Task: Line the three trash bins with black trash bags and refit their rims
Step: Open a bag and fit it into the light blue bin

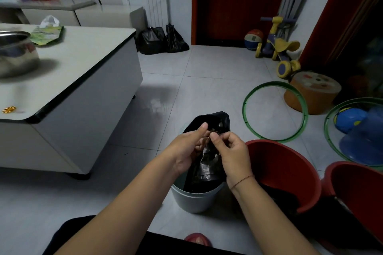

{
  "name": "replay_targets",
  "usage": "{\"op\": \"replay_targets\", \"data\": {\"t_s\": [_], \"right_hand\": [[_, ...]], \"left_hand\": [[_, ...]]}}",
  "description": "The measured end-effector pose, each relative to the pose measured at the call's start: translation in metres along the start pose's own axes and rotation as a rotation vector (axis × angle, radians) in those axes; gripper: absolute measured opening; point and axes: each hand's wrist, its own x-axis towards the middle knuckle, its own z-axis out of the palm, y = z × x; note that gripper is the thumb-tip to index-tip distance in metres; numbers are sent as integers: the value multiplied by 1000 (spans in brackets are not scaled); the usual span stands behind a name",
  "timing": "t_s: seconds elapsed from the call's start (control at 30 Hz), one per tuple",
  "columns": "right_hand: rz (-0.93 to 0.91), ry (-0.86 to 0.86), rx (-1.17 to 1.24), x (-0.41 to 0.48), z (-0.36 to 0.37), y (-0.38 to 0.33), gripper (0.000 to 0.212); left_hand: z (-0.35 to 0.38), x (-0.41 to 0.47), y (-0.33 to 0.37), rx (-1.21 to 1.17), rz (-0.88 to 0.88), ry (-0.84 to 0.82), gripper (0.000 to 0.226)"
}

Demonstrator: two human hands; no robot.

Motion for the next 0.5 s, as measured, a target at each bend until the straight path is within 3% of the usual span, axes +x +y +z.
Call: {"op": "replay_targets", "data": {"t_s": [0.2,0.4,0.5], "right_hand": [[42,-75,68,9,-4,-9,18],[19,-131,51,12,-3,-8,15],[18,-134,54,13,-3,-6,17]], "left_hand": [[-2,0,-2,-4,-5,-78,37],[-2,0,-1,-31,56,-10,12],[-2,-1,0,-60,47,15,12]]}}
